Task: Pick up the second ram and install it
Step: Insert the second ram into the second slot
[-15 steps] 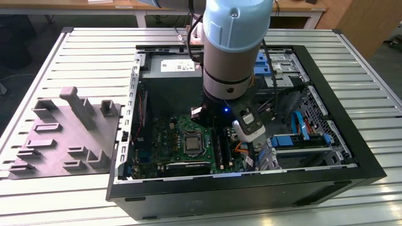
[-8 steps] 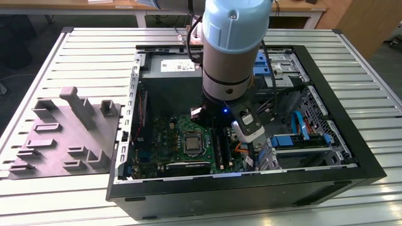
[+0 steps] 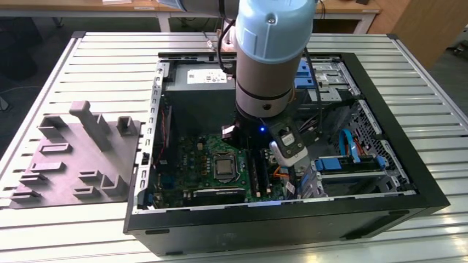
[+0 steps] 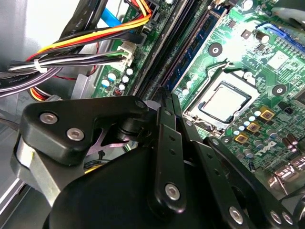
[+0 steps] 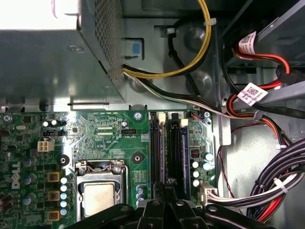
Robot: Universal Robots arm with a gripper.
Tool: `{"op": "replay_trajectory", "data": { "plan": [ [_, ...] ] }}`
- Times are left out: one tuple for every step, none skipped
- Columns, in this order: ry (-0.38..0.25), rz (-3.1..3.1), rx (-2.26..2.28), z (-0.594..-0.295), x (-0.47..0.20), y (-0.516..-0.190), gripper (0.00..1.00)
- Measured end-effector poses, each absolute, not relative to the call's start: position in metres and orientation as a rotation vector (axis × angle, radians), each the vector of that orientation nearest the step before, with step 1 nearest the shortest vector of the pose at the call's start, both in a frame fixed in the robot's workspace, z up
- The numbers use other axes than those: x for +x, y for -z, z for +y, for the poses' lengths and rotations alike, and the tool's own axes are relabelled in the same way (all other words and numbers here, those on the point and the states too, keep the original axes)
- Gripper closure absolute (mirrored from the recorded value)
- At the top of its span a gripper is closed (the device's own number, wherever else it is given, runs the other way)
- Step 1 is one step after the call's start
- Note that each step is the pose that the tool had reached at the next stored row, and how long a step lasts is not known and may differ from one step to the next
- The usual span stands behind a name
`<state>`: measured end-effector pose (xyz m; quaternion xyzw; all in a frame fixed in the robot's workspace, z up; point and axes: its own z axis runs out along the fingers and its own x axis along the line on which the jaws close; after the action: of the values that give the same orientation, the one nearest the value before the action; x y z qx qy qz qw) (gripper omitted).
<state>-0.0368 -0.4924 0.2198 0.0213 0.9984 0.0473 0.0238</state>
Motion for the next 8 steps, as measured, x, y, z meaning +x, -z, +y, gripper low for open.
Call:
{"op": "replay_trajectory", "data": {
  "plan": [
    [-0.146,3.090,0.066,-0.4924,-0.0368,-0.2196,0.89],
    [-0.147,3.090,0.066,-0.4924,-0.0368,-0.2194,0.89],
    [-0.147,3.090,0.066,-0.4924,-0.0368,-0.2194,0.89],
    [-0.147,3.090,0.066,-0.4924,-0.0368,-0.2194,0.89],
    [-0.147,3.090,0.066,-0.4924,-0.0368,-0.2194,0.89],
    [-0.147,3.090,0.066,-0.4924,-0.0368,-0.2193,0.89],
    [-0.150,3.090,0.066,-0.4926,-0.0368,-0.2191,0.89],
    [-0.152,3.089,0.066,-0.4928,-0.0368,-0.2191,0.89]
  ]
}}
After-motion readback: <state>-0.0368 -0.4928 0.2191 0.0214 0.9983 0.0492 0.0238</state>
